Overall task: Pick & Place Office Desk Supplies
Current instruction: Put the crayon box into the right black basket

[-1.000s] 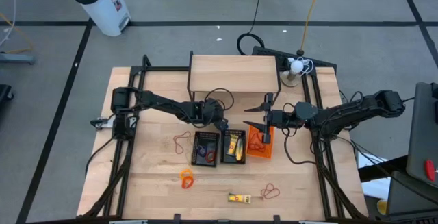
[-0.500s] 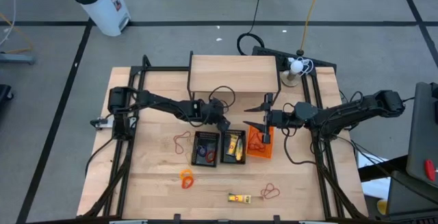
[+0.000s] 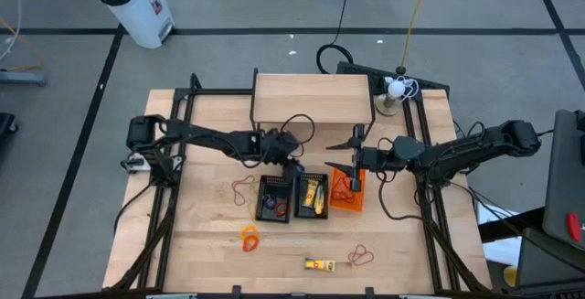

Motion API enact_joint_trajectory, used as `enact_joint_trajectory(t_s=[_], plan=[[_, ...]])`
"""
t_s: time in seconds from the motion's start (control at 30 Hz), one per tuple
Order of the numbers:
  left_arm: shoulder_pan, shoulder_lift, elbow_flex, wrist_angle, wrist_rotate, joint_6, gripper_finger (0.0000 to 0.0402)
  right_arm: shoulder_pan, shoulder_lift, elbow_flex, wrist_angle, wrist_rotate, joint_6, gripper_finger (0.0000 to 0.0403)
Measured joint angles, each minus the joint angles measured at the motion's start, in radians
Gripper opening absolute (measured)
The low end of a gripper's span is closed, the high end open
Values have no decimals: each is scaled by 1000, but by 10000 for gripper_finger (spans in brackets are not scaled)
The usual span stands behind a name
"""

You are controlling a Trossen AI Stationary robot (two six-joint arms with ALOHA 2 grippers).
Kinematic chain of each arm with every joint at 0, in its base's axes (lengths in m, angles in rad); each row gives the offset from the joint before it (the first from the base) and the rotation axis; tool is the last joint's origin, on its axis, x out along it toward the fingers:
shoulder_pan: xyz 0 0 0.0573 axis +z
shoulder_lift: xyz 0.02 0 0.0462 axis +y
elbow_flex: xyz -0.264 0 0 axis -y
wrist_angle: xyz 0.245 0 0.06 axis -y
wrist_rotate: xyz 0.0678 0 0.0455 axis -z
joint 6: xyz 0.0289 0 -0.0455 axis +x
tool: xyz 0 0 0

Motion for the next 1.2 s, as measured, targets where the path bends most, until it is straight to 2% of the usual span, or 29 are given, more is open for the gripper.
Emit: enact_joint_trajectory(t_s=[0.17,0.33,0.43,0.73,0.87,1.2], plan=[[11,6,0,-36,-26,206,223,0,0,0,-3,0,-21,171],[12,8,0,-44,-125,374,223,0,0,0,-19,0,-48,171],[20,8,0,-45,-144,454,223,0,0,0,-22,0,-67,171],[72,8,0,-50,-143,585,223,0,0,0,-44,0,-94,171],[93,7,2,-49,-112,630,223,0,0,0,-56,0,-93,171],[95,7,3,-58,-98,704,223,0,0,0,-98,0,-84,171]])
